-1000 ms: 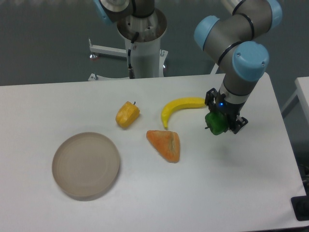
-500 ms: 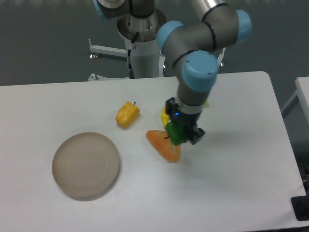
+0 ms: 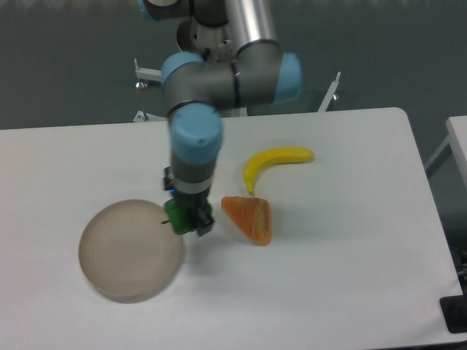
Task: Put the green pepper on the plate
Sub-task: 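Lower the green pepper onto the plate and open the gripper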
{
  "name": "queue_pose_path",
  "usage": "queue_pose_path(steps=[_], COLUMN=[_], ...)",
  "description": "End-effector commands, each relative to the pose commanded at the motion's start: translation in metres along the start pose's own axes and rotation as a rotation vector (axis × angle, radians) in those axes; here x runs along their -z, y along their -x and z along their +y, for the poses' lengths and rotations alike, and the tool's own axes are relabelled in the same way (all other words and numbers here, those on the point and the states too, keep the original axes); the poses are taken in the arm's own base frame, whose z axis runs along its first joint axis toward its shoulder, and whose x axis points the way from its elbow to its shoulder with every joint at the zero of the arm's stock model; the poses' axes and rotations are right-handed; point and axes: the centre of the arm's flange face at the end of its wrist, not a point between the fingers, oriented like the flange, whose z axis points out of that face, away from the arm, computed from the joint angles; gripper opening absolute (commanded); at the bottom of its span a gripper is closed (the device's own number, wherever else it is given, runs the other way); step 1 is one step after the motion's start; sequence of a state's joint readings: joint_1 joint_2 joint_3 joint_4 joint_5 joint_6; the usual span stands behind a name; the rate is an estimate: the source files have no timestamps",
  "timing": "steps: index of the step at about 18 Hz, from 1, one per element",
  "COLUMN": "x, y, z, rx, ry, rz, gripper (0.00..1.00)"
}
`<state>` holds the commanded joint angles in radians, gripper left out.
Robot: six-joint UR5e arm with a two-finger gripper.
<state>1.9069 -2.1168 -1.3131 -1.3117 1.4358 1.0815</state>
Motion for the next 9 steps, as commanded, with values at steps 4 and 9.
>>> queue_pose_path(steps=[4,9], x=[-0.028,-0.045], y=[-0.016,-0.021], z=[-0.040,-0.052], rx=[-0.043,-0.064], ry=[-0.020,-0.024], rz=[-0.026,-0.025], gripper=[0.42,1.00])
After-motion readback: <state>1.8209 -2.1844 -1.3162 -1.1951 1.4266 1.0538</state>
